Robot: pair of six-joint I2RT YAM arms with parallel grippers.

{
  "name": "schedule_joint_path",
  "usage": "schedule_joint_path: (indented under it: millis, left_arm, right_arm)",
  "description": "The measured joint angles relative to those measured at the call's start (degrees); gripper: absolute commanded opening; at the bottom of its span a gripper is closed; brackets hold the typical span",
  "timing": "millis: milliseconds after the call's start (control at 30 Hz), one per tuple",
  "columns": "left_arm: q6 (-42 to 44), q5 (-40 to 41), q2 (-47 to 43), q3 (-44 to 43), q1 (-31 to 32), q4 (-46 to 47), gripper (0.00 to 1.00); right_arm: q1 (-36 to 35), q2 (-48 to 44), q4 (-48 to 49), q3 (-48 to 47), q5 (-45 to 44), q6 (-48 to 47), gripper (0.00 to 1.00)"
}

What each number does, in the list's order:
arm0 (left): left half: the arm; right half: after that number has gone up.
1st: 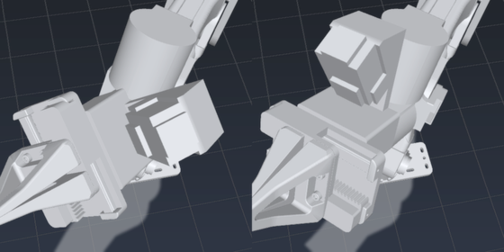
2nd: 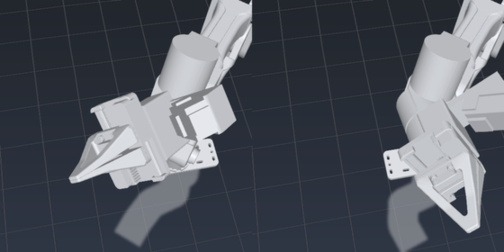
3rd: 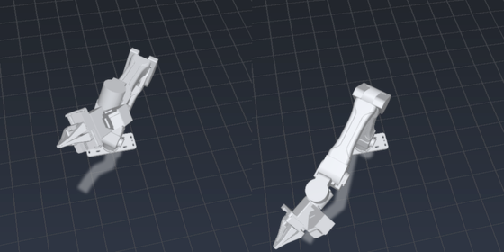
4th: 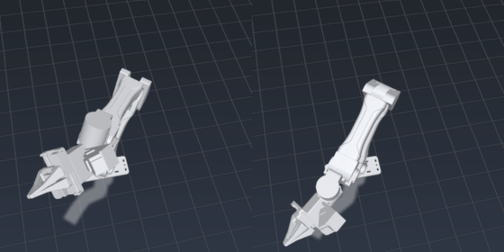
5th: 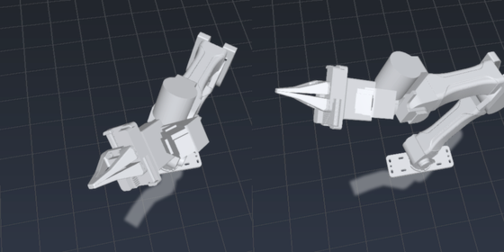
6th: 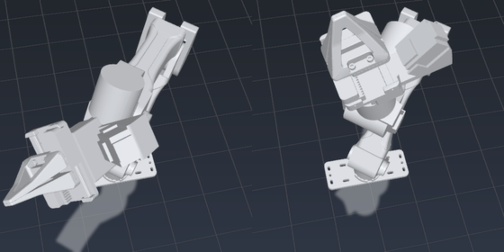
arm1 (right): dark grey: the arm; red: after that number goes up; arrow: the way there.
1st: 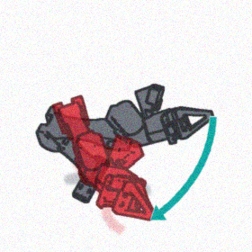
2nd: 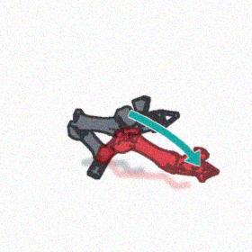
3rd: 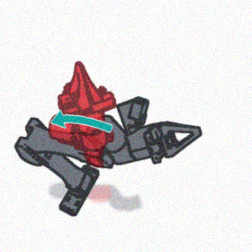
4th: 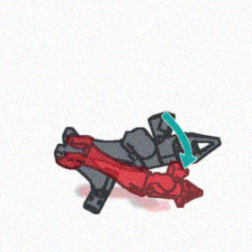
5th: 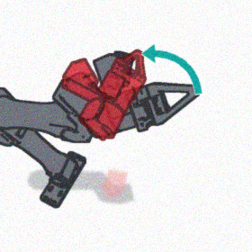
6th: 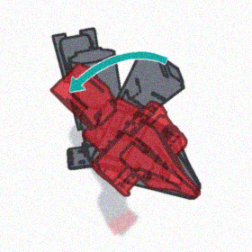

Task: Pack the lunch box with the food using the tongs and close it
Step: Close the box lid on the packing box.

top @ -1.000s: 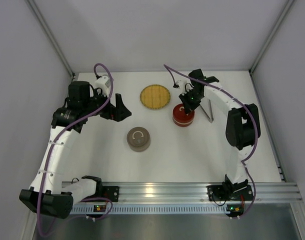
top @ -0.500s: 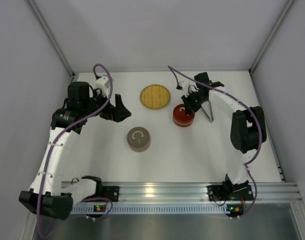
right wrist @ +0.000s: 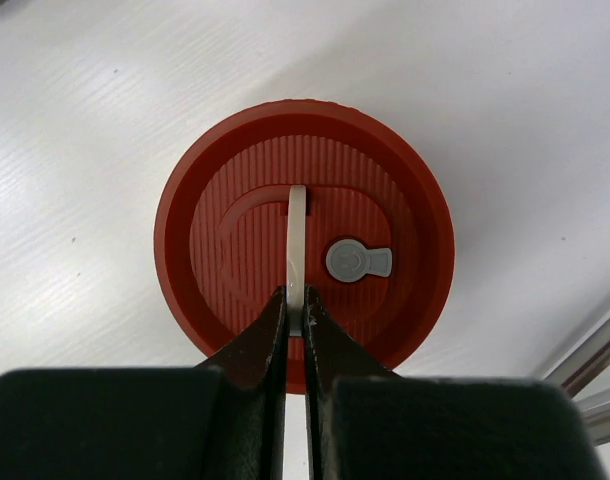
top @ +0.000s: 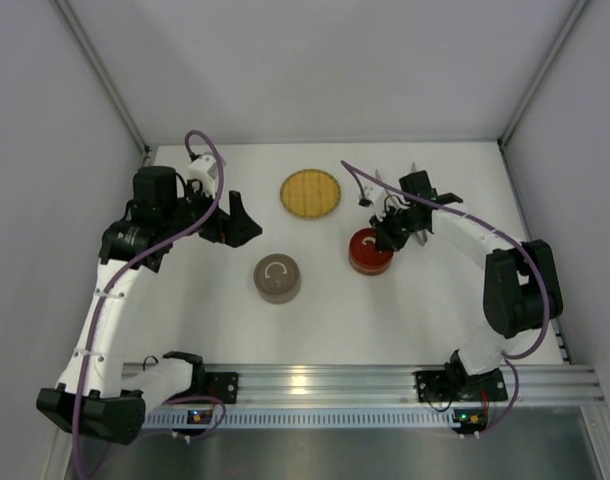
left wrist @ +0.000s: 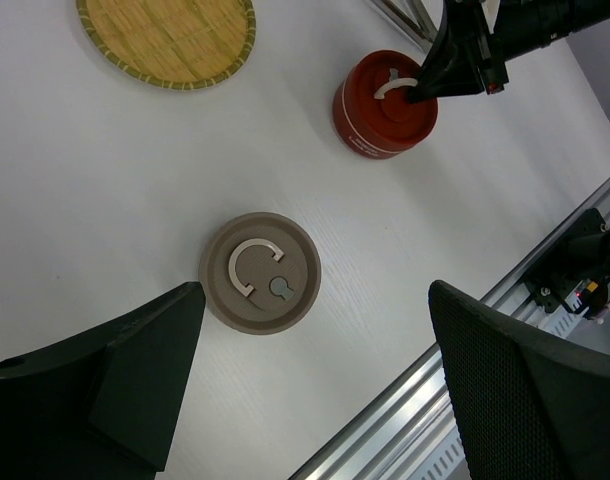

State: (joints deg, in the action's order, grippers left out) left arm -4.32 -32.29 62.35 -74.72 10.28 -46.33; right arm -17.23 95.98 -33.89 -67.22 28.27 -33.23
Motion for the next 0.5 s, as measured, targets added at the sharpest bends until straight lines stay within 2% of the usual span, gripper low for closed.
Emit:
schedule_joint_path:
  millis: [300, 500]
  left_arm:
    - [1.4, -1.1, -0.7, 0.1, 0.0, -0.3, 0.98]
    - [1.7, -1.2, -0.7, 0.1, 0.0, -0.5, 0.98]
  right_arm:
    - [-1.7, -7.3, -5.4, 7.3, 3.9, -7.3, 0.00]
    - [-10.1, -13.6, -4.8, 13.6, 3.0, -7.3, 0.00]
